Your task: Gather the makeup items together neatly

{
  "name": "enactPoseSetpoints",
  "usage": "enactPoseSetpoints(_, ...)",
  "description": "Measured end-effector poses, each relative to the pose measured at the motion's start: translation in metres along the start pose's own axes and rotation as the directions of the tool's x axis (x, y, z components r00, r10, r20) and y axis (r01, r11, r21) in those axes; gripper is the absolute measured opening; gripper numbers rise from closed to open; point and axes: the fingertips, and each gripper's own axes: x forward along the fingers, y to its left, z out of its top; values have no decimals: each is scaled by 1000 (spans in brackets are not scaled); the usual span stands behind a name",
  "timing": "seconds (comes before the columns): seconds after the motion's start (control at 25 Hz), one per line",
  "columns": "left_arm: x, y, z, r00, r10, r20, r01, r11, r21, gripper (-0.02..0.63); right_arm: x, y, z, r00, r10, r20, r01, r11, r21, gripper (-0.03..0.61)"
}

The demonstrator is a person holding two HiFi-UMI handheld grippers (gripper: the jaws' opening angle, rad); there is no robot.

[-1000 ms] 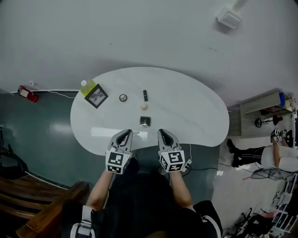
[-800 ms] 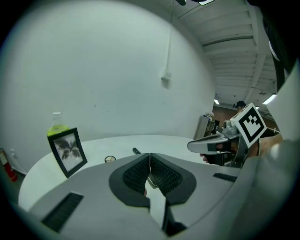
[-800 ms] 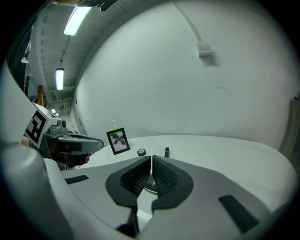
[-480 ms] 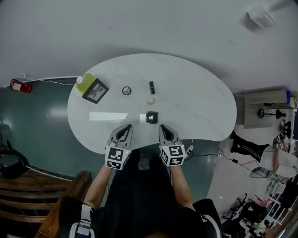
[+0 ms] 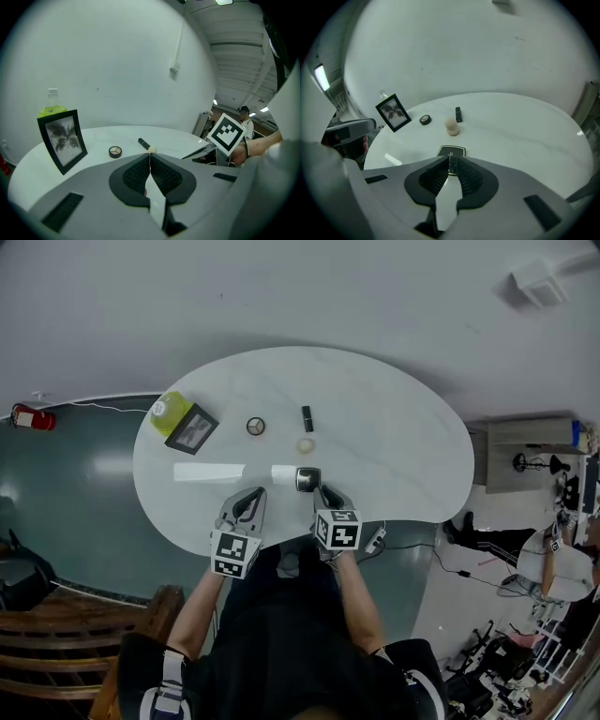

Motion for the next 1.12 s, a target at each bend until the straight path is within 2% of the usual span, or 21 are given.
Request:
enactPoseSetpoints(0.16, 4, 8, 1, 1000, 0, 0, 0, 1000, -18, 20, 16, 1, -6, 995, 13, -100, -9, 999, 34, 130)
enactPoseSetpoints(0.48, 8, 34, -6, 1000, 25, -19, -26, 998, -53, 20, 39, 6, -4, 991, -18, -129, 26, 998, 58, 248)
enactPoseSetpoints(1.12, 16, 48, -8, 999, 25, -38, -28, 996, -81, 20, 57, 11, 0, 983, -69, -170, 81, 995, 64, 278)
